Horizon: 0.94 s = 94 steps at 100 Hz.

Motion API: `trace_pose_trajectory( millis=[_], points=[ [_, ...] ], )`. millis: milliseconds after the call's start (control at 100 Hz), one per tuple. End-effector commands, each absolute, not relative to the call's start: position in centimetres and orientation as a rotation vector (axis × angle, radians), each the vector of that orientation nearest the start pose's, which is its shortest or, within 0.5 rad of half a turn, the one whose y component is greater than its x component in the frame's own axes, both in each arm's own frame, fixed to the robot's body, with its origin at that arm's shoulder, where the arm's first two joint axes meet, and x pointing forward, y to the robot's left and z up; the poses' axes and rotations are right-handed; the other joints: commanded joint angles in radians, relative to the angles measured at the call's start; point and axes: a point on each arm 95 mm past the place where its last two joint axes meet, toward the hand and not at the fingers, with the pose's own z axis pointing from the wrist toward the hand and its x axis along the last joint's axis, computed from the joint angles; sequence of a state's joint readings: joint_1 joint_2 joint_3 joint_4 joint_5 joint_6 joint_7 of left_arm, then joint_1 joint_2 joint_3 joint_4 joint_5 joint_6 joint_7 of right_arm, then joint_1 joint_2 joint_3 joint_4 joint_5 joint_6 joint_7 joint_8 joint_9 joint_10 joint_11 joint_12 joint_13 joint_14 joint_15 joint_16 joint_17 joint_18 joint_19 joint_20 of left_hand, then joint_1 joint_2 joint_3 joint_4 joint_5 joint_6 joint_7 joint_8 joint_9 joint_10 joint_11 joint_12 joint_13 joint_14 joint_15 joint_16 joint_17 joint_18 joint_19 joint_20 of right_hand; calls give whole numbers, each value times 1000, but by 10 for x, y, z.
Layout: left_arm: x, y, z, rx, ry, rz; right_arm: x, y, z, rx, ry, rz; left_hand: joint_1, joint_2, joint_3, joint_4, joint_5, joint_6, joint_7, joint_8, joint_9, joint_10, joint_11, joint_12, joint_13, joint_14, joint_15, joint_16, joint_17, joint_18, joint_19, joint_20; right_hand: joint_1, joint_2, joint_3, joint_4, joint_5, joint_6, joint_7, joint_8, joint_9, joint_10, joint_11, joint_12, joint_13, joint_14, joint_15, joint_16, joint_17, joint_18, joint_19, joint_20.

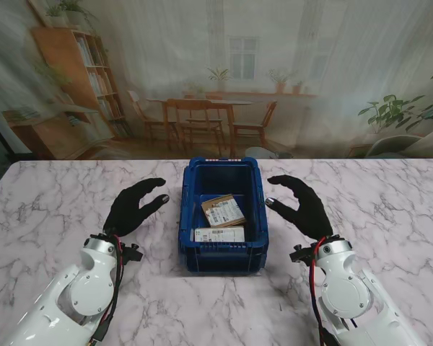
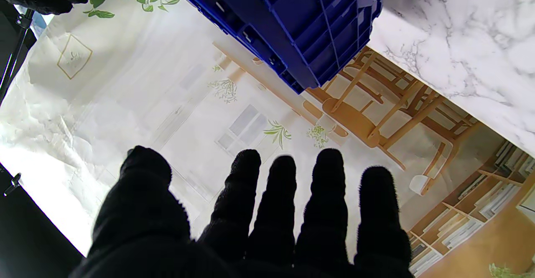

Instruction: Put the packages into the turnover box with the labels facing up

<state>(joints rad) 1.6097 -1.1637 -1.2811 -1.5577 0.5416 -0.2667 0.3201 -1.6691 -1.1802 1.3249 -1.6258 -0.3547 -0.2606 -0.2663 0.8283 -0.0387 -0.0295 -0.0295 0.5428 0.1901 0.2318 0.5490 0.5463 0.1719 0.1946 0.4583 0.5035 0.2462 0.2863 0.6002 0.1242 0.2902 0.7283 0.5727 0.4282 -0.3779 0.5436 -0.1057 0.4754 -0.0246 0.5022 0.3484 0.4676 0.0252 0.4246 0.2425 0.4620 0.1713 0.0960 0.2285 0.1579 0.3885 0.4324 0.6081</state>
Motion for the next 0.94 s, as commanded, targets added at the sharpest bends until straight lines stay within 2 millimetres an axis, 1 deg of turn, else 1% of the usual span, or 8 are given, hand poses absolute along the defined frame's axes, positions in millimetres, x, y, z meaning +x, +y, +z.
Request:
trace_pose_trajectory(
  millis=[0, 50, 160, 300, 610, 930],
  points=[
    [395, 8, -313, -1421, 942, -2055, 381, -16, -312, -2020, -915, -2697, 23, 45, 0, 23, -3, -11, -2, -5, -38, 11, -44, -55, -25, -9, -42, -33, -20, 0, -39, -20, -18, 43, 18, 19, 13, -23, 13, -23, 17, -23, -6, 6, 12, -39, -9, -6, -4, 4, 8, -5],
    [394, 8, -314, -1432, 942, -2050, 381, -15, -312, -2017, -922, -2688, 26, 47, 1, 23, -2, -7, -3, -6, -40, 16, -60, -76, -28, -6, -47, -44, -20, 2, -46, -25, -20, 43, 20, 19, 14, -22, 13, -24, 18, -21, -6, 6, 14, -38, -8, -6, -4, 4, 10, -7],
    [394, 8, -313, -1427, 939, -2041, 381, -15, -311, -2013, -938, -2681, 26, 49, 0, 23, 0, -7, -3, -6, -29, 14, -62, -84, -26, -6, -45, -48, -23, 6, -52, -27, -21, 44, 23, 18, 17, -22, 12, -27, 19, -18, -9, 6, 12, -37, -7, -6, -5, 4, 15, -12],
    [397, 9, -313, -1429, 942, -2030, 384, -19, -310, -2020, -905, -2689, 28, 49, 0, 23, 4, -3, -2, -5, 7, 5, -41, -72, -21, -1, -38, -47, -25, 12, -50, -25, -19, 46, 26, 18, 21, -20, 13, -28, 26, -18, -8, 7, 16, -38, -5, -7, -6, 4, 19, -18],
    [408, 15, -315, -1436, 935, -2003, 389, -25, -312, -2063, -873, -2692, 32, 49, 1, 23, 5, 0, -4, -6, 4, 7, -33, -58, -28, 2, -36, -48, -31, 14, -53, -20, -22, 44, 33, 18, 25, -19, 16, -29, 28, -17, -3, 11, 15, -41, -3, -7, -9, 1, 26, -27],
    [403, 17, -311, -1412, 932, -2010, 384, -20, -313, -2055, -874, -2672, 31, 51, 0, 23, 4, 0, -5, -6, 4, 4, -32, -52, -28, 2, -35, -48, -31, 13, -55, -17, -23, 43, 38, 17, 26, -18, 16, -32, 27, -16, -5, 11, 15, -41, -2, -8, -10, 0, 34, -35]
  ],
)
